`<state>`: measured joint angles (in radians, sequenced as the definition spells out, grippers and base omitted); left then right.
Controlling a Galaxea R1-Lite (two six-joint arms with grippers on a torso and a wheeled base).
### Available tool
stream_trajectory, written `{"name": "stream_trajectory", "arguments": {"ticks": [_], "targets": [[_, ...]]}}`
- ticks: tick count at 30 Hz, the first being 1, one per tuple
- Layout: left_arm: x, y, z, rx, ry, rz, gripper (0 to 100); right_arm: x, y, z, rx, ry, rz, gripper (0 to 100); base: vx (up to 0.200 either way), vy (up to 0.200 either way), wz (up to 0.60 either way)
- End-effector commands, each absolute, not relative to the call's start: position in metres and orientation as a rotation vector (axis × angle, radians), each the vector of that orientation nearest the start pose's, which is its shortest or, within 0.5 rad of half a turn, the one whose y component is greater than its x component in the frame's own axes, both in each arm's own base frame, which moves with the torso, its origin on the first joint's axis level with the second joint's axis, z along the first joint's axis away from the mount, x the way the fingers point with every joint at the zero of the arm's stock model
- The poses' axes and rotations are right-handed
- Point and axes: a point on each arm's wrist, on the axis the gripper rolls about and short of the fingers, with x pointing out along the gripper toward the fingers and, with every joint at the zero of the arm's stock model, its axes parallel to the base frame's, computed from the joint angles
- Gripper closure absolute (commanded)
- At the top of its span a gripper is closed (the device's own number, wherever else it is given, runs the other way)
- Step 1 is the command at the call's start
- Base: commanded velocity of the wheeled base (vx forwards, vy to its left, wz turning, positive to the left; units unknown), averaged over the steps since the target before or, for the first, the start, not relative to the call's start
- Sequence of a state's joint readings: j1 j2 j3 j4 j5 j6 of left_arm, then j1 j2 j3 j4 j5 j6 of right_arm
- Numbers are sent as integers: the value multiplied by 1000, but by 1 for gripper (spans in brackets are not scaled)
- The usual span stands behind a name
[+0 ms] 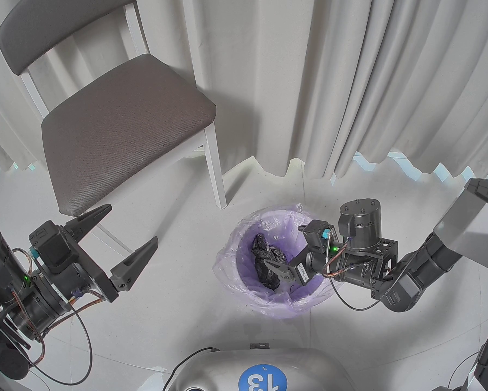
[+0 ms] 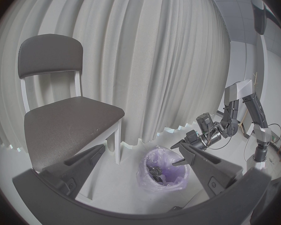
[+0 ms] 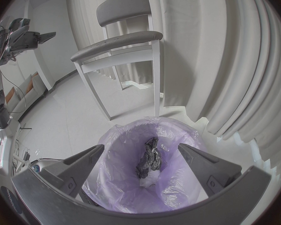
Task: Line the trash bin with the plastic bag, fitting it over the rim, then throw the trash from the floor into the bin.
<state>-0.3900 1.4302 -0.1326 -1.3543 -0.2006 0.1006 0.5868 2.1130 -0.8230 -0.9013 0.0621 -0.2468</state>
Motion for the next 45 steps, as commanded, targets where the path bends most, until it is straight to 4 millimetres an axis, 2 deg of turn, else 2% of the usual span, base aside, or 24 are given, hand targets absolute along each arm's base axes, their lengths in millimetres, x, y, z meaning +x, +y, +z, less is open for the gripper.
{"name": "stream_trajectory", "arguments": {"ticks": [1,4,9,14,17,18,19,22,28,34,38,45], "targets": [[164,-72,151,102,-69,-588,0,307,201,80,-334,287,673,0,0,0,0],[165,-73,145,118,-44,-591,0,303,196,86,-337,286,662,0,0,0,0],[167,-79,126,165,48,-623,0,290,174,100,-377,331,621,0,0,0,0],[175,-95,96,150,223,-596,0,268,146,126,-444,465,505,0,0,0,0],[201,-109,78,13,332,-558,0,248,126,144,-486,534,494,0,0,0,0],[201,-109,78,13,332,-558,0,248,126,144,-486,534,494,0,0,0,0],[213,-116,67,-81,398,-544,0,237,119,149,-499,554,492,0,0,0,0],[238,-130,43,-241,500,-504,0,227,112,151,-498,553,479,0,0,0,0],[271,-144,3,-324,588,-448,0,216,100,154,-489,543,453,0,0,0,0],[285,-153,-7,-351,586,-454,0,207,93,158,-481,528,438,0,0,0,0],[292,-157,-14,-381,600,-460,0,205,90,153,-485,549,436,0,0,0,0],[317,-170,-23,-396,554,-485,0,205,87,152,-484,552,426,0,0,0,0]]}}
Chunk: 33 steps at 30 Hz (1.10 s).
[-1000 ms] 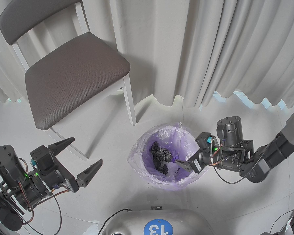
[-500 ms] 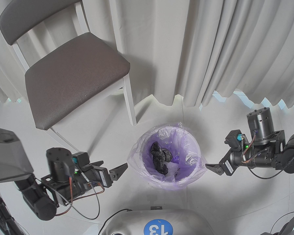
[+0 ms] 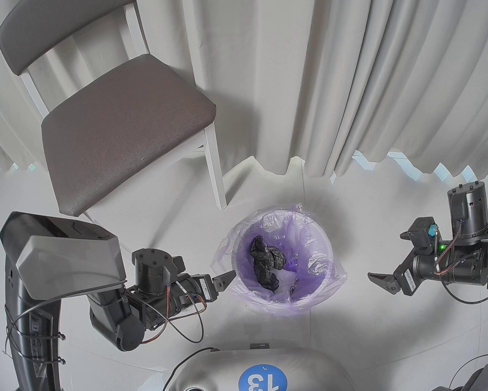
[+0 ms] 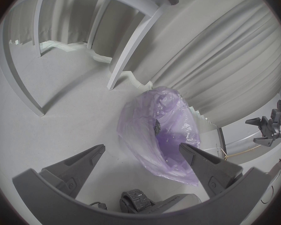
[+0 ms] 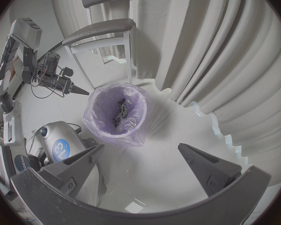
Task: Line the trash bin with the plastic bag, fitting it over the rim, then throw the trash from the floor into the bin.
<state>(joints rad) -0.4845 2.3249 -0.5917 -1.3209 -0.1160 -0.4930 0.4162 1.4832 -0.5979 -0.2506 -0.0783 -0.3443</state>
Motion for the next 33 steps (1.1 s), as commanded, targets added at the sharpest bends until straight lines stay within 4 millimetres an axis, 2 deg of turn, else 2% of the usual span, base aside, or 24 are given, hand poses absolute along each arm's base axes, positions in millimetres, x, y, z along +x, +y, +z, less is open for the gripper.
{"name": "stream_trajectory", "arguments": {"ticks": [1,10,22,23,27,33], "targets": [[318,-172,-23,-397,550,-491,0,205,87,152,-484,551,426,0,0,0,0],[334,-182,-28,-408,518,-526,0,207,83,152,-492,552,413,0,0,0,0],[344,-180,-31,-463,513,-547,0,207,83,152,-496,554,411,0,0,0,0],[344,-179,-31,-463,514,-545,100,207,83,152,-496,554,411,0,0,0,0],[342,-176,-29,-466,515,-540,100,206,81,151,-493,556,407,0,0,0,0],[336,-161,-23,-471,503,-516,100,204,77,152,-505,551,397,0,0,0,0]]}}
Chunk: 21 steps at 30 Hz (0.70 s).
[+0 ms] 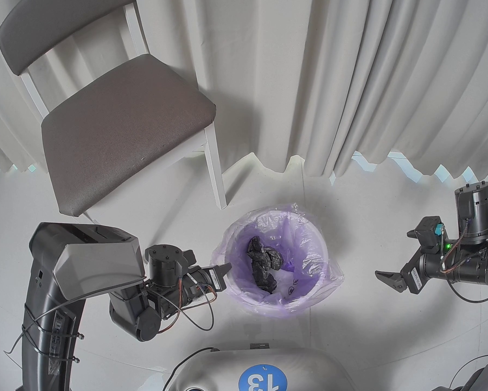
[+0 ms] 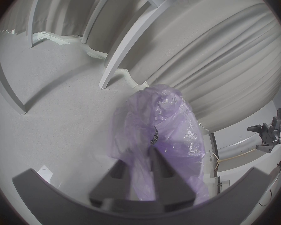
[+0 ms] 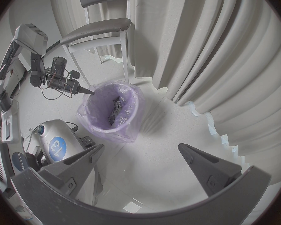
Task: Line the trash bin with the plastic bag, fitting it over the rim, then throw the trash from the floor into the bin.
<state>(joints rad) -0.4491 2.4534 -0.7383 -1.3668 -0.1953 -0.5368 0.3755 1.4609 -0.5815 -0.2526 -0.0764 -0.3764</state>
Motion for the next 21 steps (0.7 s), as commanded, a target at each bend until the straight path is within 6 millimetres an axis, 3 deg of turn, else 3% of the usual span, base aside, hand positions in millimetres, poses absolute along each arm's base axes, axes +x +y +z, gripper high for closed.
{"name": "stream_trajectory", "arguments": {"ticks": [1,19,20,21], "targets": [[332,-158,-24,-472,498,-514,100,204,77,152,-505,551,397,0,0,0,0],[324,-155,-29,-473,485,-540,100,202,76,147,-507,570,404,0,0,0,0],[323,-154,-31,-471,488,-537,0,202,76,147,-507,570,406,0,0,0,0],[323,-154,-31,-471,490,-537,0,202,76,147,-507,570,406,0,0,0,0]]}}
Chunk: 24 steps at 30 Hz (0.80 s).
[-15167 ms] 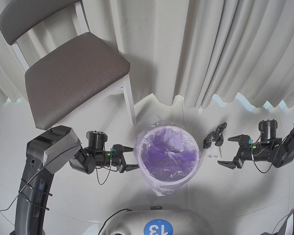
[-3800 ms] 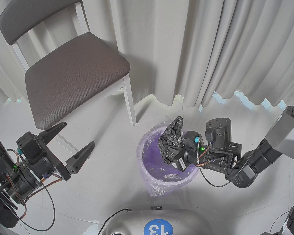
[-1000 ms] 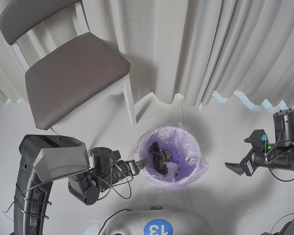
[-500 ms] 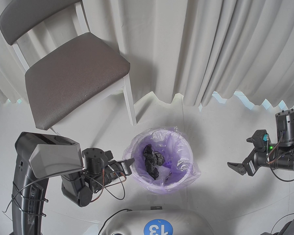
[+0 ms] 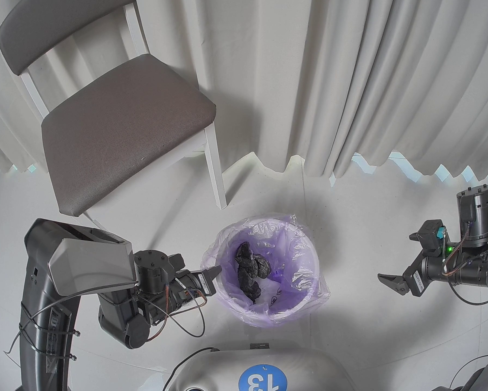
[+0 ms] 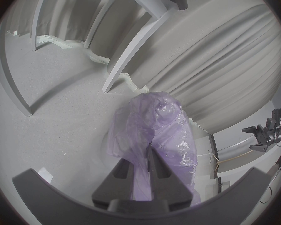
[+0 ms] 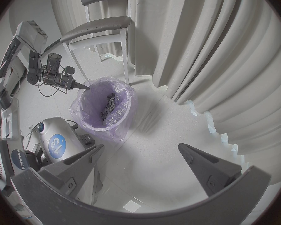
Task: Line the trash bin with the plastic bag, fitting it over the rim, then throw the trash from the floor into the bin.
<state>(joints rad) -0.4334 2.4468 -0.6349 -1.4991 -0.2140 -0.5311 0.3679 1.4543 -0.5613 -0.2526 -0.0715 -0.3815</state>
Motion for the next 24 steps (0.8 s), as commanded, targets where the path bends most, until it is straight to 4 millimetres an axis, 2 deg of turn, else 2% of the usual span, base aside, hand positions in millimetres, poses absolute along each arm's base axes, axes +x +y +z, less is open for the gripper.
{"name": "stream_trajectory", "arguments": {"ticks": [1,10,13,22,23,24], "targets": [[323,-154,-30,-471,488,-537,0,202,76,147,-507,570,406,0,0,0,0],[318,-135,-28,-477,497,-488,0,202,76,148,-508,568,406,0,0,0,0],[313,-131,-26,-479,487,-488,0,202,76,148,-508,568,406,0,0,0,0],[315,-124,-31,-483,487,-464,0,201,76,149,-513,561,407,0,0,0,0],[316,-124,-31,-484,485,-467,100,201,76,149,-513,559,407,0,0,0,0],[316,-124,-30,-484,483,-467,100,200,75,150,-512,556,406,0,0,0,0]]}}
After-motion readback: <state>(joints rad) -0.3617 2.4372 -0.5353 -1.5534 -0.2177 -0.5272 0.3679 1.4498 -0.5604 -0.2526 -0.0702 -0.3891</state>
